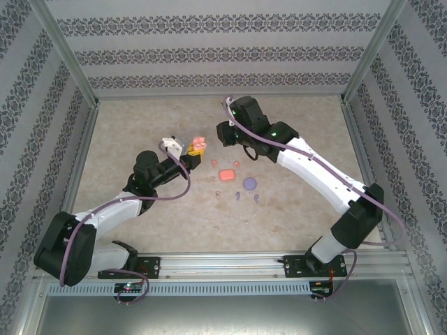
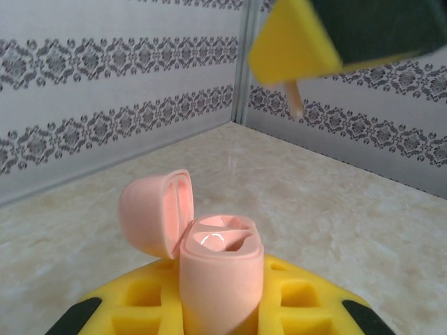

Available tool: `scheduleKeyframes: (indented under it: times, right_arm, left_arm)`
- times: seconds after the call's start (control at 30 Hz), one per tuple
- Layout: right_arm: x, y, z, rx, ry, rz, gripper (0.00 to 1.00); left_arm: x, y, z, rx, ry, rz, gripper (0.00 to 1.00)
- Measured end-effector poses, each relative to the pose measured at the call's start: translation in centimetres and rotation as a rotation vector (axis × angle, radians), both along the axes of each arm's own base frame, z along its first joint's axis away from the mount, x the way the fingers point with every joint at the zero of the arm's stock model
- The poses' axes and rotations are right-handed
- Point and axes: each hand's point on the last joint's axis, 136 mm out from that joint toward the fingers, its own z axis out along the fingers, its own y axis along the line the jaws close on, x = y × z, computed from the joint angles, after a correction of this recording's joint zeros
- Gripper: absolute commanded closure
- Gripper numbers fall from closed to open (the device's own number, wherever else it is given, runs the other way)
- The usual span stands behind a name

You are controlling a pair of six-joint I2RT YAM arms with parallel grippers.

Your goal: Insert the wireless bluetooth earbuds into the charging case

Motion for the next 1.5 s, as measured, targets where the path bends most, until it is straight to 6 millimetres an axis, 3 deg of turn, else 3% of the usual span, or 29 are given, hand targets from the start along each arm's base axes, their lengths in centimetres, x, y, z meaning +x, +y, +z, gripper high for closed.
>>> scheduleKeyframes:
  times: [0.17, 0.67, 1.07, 1.5]
  right_arm:
    - [-1.0, -0.4, 2.4, 0.053, -0.081, 0.028, 0.79]
    - [-3.9, -2.0, 4.8, 0.213, -0.273, 0.059, 0.78]
    - [-5.8, 0.7, 6.3, 0.279, -0.329, 0.135, 0.78]
    - [-5.3, 2.0, 4.8, 0.268, -0.302, 0.144, 0.78]
  left_arm:
    - [-0.2, -1.7, 0.6, 0.003, -0.068, -0.041, 1.00]
    - [-0.7, -3.9, 5.4, -0.052, -0.260, -0.105, 1.00]
    - [-1.2, -4.7, 5.3, -0.047, -0.274, -0.148, 1.00]
    - [-1.2, -4.7, 5.3, -0.047, -0.274, -0.149, 1.00]
